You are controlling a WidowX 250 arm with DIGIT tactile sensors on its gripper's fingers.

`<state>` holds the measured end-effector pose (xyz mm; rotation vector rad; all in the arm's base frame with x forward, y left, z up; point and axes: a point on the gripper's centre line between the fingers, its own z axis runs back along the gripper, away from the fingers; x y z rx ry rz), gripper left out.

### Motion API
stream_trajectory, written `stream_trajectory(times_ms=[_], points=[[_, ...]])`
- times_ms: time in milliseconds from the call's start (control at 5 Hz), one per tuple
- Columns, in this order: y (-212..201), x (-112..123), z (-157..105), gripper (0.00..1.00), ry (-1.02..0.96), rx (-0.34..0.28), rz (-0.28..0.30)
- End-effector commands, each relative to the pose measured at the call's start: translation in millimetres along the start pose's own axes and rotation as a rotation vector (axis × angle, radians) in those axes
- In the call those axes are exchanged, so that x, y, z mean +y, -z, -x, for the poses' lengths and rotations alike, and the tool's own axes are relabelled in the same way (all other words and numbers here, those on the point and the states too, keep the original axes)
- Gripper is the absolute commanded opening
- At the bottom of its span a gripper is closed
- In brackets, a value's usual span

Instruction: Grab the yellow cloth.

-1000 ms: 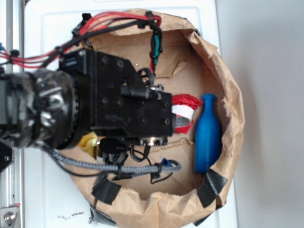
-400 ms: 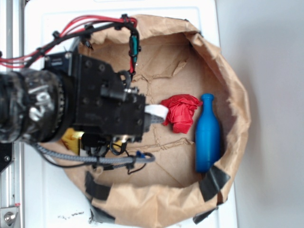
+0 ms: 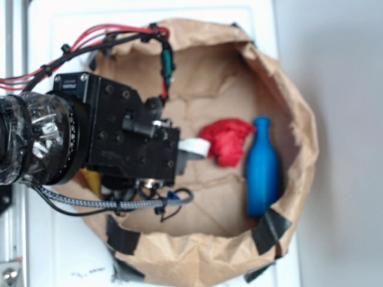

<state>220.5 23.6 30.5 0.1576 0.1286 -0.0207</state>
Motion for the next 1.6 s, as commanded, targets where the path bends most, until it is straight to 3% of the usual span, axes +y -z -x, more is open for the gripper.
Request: stream_trajectory(times_ms=[0, 800, 1000, 1200, 1400], points=[[-32, 11, -12, 0.0, -0.07, -0.06, 0.083], [-159, 67, -41, 0.0, -0.226, -0.128, 0.321], [-185, 62, -42, 0.0, -0.229, -0.208, 0.348], [-187, 57, -44, 0.0, -0.231, -0.245, 0.321], [-181, 55, -47, 0.0, -0.247, -0.269, 0.258]])
